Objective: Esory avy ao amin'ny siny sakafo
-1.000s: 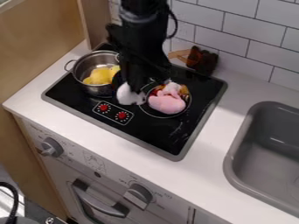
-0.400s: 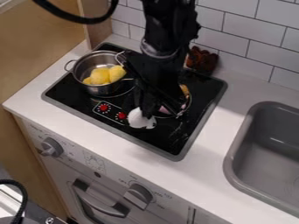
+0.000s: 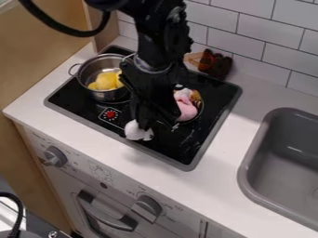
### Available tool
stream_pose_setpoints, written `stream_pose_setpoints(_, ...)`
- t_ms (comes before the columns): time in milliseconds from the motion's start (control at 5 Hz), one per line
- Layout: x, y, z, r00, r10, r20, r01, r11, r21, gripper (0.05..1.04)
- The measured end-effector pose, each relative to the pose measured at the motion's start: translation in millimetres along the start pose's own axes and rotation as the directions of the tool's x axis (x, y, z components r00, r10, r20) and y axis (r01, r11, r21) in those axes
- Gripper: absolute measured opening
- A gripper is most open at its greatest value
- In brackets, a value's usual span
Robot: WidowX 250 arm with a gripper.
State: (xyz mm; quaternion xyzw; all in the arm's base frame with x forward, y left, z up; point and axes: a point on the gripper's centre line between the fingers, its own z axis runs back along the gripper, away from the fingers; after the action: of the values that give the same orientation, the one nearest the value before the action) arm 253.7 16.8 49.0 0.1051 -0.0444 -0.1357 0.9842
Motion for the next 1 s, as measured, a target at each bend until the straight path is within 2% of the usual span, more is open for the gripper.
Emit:
stream_pose_setpoints(200,-3.1,0.4,-4.7,1.0,0.007,0.011,-0.007,1.0,-0.019,0.088)
stream_pose_setpoints(400,-3.1,4.0,-9.5,0.999,0.001,0.046,0.0,1.0,-0.03,0.252)
stream_pose_setpoints(800,-5.0,10.7,-6.0,0.999,-0.008,0.043,0.011,0.997,-0.072,0.814)
stream_pose_setpoints(1000,-1.7,12.5,-0.8,0.998,-0.005,0.059,0.009,0.998,-0.069,1.003)
